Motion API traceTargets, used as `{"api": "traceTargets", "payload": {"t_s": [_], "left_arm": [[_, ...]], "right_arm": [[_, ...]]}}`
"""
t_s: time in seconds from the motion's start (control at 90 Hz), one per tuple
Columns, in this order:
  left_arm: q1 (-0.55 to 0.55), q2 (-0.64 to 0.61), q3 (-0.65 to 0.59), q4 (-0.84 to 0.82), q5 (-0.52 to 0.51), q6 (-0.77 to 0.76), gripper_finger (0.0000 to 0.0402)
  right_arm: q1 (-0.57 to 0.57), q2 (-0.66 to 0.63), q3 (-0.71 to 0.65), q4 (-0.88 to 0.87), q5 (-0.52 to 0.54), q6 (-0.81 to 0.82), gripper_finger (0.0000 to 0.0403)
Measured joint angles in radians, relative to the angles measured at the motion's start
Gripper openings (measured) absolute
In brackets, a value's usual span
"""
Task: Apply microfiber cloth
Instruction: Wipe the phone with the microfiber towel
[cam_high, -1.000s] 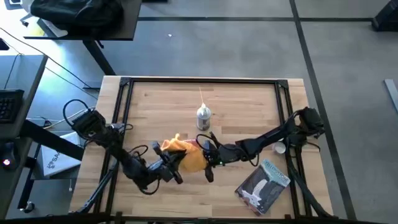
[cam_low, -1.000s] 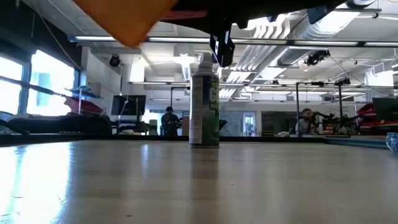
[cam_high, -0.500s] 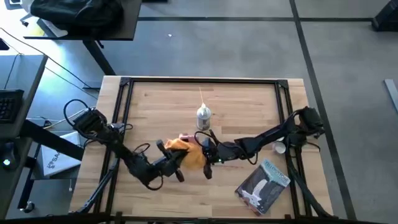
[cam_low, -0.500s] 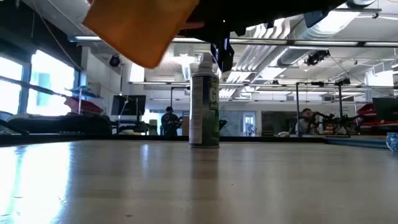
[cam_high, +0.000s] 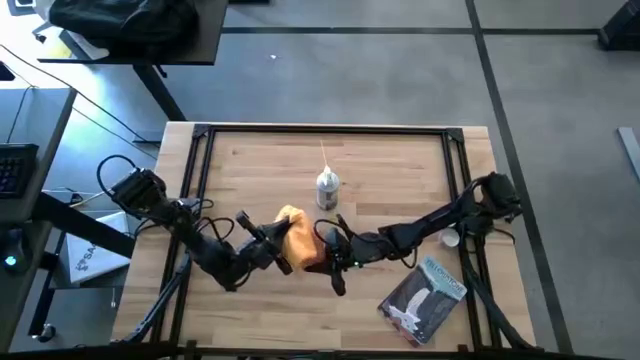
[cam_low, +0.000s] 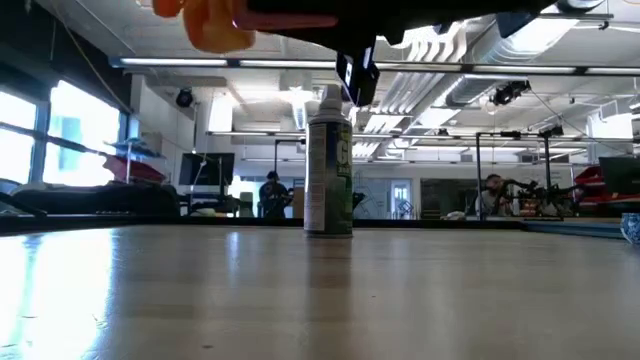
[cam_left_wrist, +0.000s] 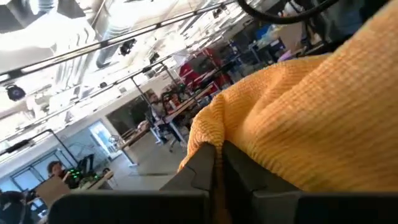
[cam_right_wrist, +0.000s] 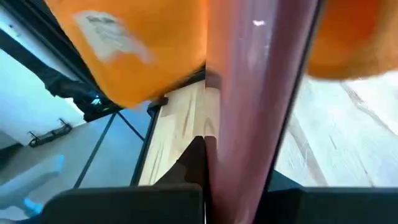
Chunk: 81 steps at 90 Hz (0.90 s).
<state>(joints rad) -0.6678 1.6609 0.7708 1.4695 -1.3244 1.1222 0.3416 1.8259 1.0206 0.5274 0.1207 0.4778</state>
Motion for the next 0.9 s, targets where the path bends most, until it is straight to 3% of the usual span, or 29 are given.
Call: {"api": "traceTargets", "payload": {"t_s": [0.1,0.2,0.489,0.611,0.7,0.9], "left_arm": [[0.0,0.001,0.0,-0.115,0.039,-0.136,0.0],[-0.001,0.002,0.0,-0.138,0.041,-0.175,0.0],[-0.056,0.002,0.039,-0.028,0.002,-0.006,0.0],[-0.081,0.002,0.056,-0.024,0.084,-0.003,0.0],[-0.077,0.002,0.057,-0.088,0.142,-0.075,0.0],[-0.015,0.002,0.057,-0.368,0.163,-0.351,0.0]], "right_arm": [[0.004,0.0,0.0,-0.001,0.004,0.001,0.0005],[0.003,0.0,0.0,0.004,0.008,0.001,0.0005],[0.001,0.0,0.0,-0.014,0.017,0.004,0.0005],[-0.001,0.0,0.0,-0.014,0.025,0.012,0.0005],[-0.002,0.0,0.0,-0.015,0.026,0.014,0.0005],[-0.002,0.0,0.0,-0.012,0.028,0.018,0.0005]]}}
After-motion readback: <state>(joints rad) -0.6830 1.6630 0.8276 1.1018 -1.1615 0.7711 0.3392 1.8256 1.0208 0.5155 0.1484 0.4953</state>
